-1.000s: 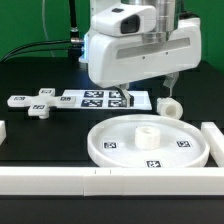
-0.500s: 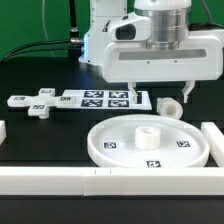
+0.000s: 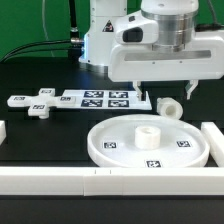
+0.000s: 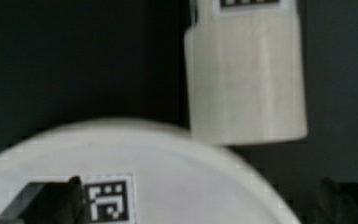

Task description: Assemble round table

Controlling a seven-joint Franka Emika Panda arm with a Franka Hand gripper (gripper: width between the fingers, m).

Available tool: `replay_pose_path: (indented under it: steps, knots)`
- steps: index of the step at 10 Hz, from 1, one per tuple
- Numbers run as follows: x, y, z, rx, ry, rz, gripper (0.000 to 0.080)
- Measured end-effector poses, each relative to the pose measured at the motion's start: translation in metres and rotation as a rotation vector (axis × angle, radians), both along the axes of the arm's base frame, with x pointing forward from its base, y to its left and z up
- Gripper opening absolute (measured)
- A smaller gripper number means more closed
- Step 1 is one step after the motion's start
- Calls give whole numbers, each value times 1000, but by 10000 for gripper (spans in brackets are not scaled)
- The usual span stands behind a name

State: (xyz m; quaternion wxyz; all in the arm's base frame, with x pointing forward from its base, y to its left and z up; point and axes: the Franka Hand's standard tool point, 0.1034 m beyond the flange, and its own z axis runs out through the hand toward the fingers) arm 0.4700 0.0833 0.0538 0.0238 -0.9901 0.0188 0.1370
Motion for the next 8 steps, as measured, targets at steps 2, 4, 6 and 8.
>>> replay_pose_path:
  steps: [2,4,6,8]
  knots:
    - [2,3,1,10,133,-12,649]
    - [0,1,0,14,287,-14,649]
    - [0,1,-4,16,380,-8,649]
    - [-18,4,-10,15,559,5,649]
